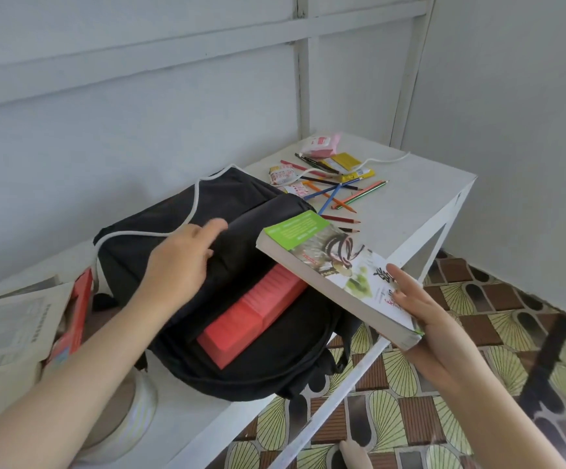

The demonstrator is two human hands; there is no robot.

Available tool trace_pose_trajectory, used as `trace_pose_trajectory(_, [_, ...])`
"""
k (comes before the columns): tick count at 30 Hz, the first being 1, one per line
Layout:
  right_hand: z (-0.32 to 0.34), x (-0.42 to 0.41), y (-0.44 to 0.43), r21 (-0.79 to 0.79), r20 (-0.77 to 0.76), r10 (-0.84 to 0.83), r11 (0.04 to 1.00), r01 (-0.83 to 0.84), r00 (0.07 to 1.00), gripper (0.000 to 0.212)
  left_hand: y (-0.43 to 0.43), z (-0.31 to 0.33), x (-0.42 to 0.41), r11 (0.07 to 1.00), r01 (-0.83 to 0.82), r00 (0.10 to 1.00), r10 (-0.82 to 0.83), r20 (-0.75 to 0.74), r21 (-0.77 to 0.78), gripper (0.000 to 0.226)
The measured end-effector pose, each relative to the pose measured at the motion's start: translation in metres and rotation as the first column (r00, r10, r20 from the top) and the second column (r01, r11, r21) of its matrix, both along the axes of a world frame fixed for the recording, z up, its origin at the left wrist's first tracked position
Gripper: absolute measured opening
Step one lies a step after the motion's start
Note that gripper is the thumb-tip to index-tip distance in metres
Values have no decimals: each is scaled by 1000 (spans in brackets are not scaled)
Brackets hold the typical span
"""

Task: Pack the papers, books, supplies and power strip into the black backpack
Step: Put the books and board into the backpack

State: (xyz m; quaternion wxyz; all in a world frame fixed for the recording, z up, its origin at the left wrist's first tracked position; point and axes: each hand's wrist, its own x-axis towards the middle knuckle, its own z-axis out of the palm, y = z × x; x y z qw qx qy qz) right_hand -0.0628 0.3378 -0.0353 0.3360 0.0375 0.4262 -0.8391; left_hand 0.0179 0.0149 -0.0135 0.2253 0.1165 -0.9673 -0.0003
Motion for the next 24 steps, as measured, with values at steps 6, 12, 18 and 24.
trace_pose_trajectory(6, [-12, 6, 0, 68, -4, -15, 998, 15, 1000, 40, 3, -18, 18, 943, 114, 993, -117, 11, -311, 42])
trace_pose_trajectory(12, [-17, 11, 5, 126, -49, -9, 992, 15, 999, 40, -1, -14, 24, 950, 81, 988, -36, 150, -303, 76])
trace_pose_trajectory(18, [-10, 13, 4, 179, -134, 54, 983, -29, 989, 39, 0, 1, 19, 989, -5, 942, 56, 332, -151, 81])
trace_pose_trajectory(24, [-2, 12, -4, 211, -217, 130, 974, -84, 967, 40, -10, 38, 10, 978, 73, 961, -121, 251, 193, 69])
